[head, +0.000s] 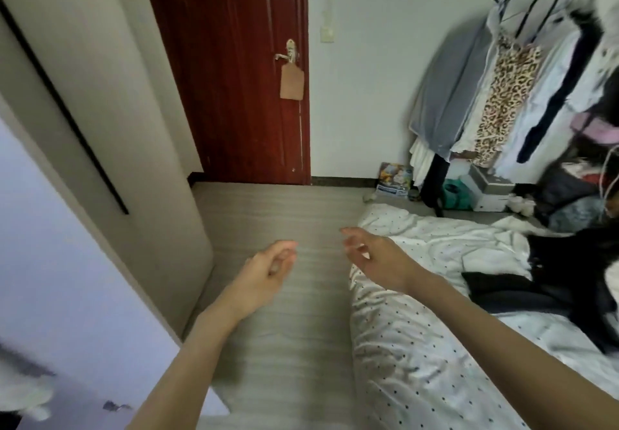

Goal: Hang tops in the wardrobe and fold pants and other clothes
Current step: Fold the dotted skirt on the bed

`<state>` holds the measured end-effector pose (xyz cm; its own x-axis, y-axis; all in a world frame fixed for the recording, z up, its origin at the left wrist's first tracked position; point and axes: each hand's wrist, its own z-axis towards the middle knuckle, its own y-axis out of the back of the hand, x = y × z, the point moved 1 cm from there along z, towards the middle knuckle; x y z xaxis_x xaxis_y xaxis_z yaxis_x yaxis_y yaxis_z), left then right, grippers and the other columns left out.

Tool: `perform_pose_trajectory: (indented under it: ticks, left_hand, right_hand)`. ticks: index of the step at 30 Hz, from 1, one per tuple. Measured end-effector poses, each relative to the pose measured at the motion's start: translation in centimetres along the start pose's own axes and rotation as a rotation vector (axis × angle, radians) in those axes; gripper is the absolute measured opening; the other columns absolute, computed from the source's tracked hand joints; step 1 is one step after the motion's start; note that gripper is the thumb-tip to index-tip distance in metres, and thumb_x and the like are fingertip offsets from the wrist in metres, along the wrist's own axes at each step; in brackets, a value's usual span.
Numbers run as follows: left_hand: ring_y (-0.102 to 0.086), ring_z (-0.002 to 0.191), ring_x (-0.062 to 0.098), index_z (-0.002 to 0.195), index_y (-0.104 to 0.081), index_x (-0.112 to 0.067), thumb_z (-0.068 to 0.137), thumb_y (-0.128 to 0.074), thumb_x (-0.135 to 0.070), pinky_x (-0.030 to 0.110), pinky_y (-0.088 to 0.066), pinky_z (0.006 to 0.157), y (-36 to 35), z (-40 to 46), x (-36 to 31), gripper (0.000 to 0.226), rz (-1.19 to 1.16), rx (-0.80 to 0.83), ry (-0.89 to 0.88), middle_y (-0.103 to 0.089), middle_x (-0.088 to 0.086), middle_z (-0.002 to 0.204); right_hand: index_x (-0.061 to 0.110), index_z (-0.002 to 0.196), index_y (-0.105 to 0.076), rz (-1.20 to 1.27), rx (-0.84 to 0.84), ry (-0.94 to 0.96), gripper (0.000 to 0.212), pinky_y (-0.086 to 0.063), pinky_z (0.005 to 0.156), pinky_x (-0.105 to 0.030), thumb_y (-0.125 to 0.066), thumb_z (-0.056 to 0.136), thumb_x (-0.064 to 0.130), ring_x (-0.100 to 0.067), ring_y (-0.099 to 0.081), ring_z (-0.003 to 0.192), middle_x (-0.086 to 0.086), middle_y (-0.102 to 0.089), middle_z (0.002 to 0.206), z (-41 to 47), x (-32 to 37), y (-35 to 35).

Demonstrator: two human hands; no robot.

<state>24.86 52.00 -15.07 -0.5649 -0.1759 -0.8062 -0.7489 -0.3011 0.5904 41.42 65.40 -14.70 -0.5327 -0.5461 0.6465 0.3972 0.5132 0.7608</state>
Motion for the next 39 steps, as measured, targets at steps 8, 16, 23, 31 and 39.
perform_pose_trajectory:
  ticks: [8,16,23,31,39]
  left_hand:
    - [-0.053,0.111,0.010,0.127,-0.053,-0.013,0.096,-0.049,-0.016,0.017,-0.038,0.094,-8.7,17.4,-2.7,0.032,-0.005,0.213,-0.162,-0.058,0.002,0.124]
    - [-0.047,0.110,-0.003,0.130,-0.050,-0.031,0.098,-0.042,-0.034,0.014,-0.034,0.091,-14.6,35.3,-3.4,0.033,0.081,0.508,-0.329,-0.052,-0.016,0.125]
    - [-0.048,0.115,0.007,0.129,-0.049,-0.024,0.100,-0.041,-0.025,0.015,-0.035,0.087,-22.6,46.7,-7.8,0.030,0.043,0.748,-0.466,-0.052,-0.012,0.116]
    - [-0.051,0.117,0.008,0.126,-0.050,-0.031,0.099,-0.041,-0.033,0.029,-0.043,0.099,-36.1,53.1,-11.4,0.029,0.129,0.983,-0.580,-0.055,-0.008,0.125]
    - [-0.051,0.116,0.006,0.128,-0.050,-0.026,0.099,-0.041,-0.030,0.023,-0.041,0.097,-49.8,55.6,-17.6,0.031,0.182,1.122,-0.655,-0.055,-0.008,0.126]
  right_hand:
    - [0.022,0.140,-0.038,0.010,-0.164,-0.214,0.041,-0.042,0.093,-0.027,-0.043,0.099,0.027,-0.020,-0.057,0.112,-0.004,-0.056,0.131,3.6,-11.0,7.2]
    - [0.020,0.139,-0.040,0.053,-0.414,-0.432,0.041,-0.045,0.093,-0.033,-0.043,0.100,0.027,-0.023,-0.056,0.114,-0.006,-0.056,0.130,11.8,-18.9,12.5]
    - [0.020,0.141,-0.038,0.091,-0.588,-0.639,0.043,-0.042,0.098,-0.031,-0.044,0.099,0.027,-0.020,-0.054,0.117,-0.003,-0.056,0.130,15.1,-25.3,17.3]
    - [0.020,0.140,-0.040,0.088,-0.710,-0.829,0.042,-0.042,0.098,-0.030,-0.044,0.098,0.025,-0.019,-0.056,0.115,-0.003,-0.058,0.129,13.8,-35.9,21.8]
    - [0.018,0.143,-0.035,-0.017,-0.805,-1.164,0.046,-0.042,0.098,-0.037,-0.043,0.098,0.027,-0.024,-0.047,0.125,-0.006,-0.049,0.138,7.3,-48.5,26.3]
